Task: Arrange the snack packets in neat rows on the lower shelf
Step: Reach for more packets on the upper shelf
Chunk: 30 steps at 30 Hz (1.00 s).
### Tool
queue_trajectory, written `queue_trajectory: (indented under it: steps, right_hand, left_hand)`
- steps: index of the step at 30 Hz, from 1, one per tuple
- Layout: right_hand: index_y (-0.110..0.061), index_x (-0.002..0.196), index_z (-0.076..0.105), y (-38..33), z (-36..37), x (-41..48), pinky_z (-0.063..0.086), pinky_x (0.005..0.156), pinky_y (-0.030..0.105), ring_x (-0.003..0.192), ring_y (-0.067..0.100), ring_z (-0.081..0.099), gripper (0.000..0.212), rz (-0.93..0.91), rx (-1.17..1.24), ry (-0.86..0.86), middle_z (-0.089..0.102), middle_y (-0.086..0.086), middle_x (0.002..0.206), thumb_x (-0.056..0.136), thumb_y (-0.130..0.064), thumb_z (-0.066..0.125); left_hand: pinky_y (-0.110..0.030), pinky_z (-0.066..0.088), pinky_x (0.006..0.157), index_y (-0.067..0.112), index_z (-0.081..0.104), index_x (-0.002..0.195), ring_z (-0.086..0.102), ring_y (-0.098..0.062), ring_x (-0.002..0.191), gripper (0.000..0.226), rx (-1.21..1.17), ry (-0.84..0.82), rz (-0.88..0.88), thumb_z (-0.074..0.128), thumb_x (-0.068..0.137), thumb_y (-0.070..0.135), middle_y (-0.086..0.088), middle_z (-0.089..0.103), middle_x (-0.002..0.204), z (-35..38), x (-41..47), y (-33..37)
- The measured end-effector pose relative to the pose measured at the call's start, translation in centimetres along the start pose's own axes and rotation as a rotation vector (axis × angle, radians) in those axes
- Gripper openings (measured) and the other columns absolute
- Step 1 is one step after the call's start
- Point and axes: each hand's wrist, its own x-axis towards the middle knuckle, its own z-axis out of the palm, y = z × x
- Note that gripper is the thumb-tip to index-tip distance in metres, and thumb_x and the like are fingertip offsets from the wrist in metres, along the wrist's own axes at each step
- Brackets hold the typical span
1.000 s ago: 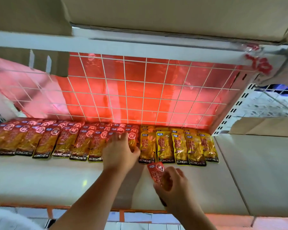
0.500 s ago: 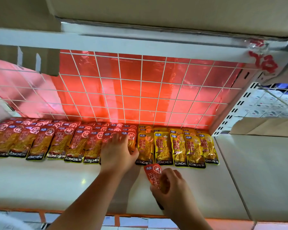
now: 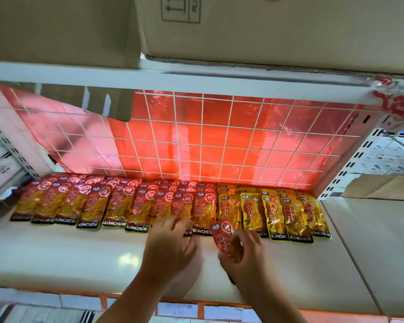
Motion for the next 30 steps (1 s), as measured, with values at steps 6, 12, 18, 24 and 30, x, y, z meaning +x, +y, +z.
queue_trajectory:
  steps: [6,12,18,24,30]
  right_hand:
    - [-0.032,0.096,0.05,-3.2,2.7,1.0,0.046,0.066,0.017,0.087,0.005,0.05,0.038,-0.076,0.023,0.003,0.049,-0.016,0.1,0.077,-0.048,0.078]
    - [-0.031,0.093,0.048,-6.0,5.4,3.0,0.047,0.069,0.021,0.084,0.006,0.047,0.038,-0.129,0.036,-0.028,0.048,-0.012,0.097,0.08,-0.051,0.077]
    - [-0.029,0.078,0.048,-10.2,8.4,4.4,0.045,0.066,0.023,0.077,0.007,0.047,0.04,-0.144,0.098,-0.041,0.047,-0.011,0.089,0.075,-0.045,0.084]
    - [-0.028,0.081,0.058,-15.8,12.3,5.5,0.049,0.069,0.015,0.078,0.003,0.053,0.028,-0.162,0.15,-0.096,0.051,-0.012,0.092,0.079,-0.04,0.082]
    - [-0.027,0.105,0.067,-22.5,18.4,5.5,0.04,0.075,0.0,0.092,-0.001,0.055,0.015,-0.176,0.201,-0.126,0.054,-0.011,0.104,0.092,-0.021,0.068]
  left_hand:
    - [-0.027,0.058,0.082,0.026,0.075,0.112,0.068,-0.008,0.093,0.033,-0.047,-0.057,-0.03,0.059,0.089,0.044,0.011,0.074,0.107,-2.0,-1.8,-1.5]
    - [-0.024,0.054,0.089,0.022,0.073,0.12,0.066,-0.008,0.106,0.044,-0.143,0.008,-0.095,0.05,0.099,0.052,0.007,0.074,0.114,-3.3,-3.0,-1.8]
    - [-0.02,0.046,0.092,0.023,0.063,0.138,0.062,-0.008,0.111,0.058,-0.122,0.025,-0.23,0.049,0.094,0.058,0.009,0.069,0.124,-5.4,-3.6,-4.3]
    - [0.0,0.031,0.092,0.024,0.047,0.15,0.042,0.008,0.111,0.085,-0.195,0.064,-0.305,0.062,0.083,0.074,0.02,0.058,0.129,-7.7,-3.1,-8.5]
    - [-0.041,0.056,0.088,0.004,0.05,0.139,0.061,-0.03,0.106,0.08,-0.004,0.204,-0.212,0.069,0.083,0.058,-0.013,0.064,0.119,-9.7,-2.5,-18.4]
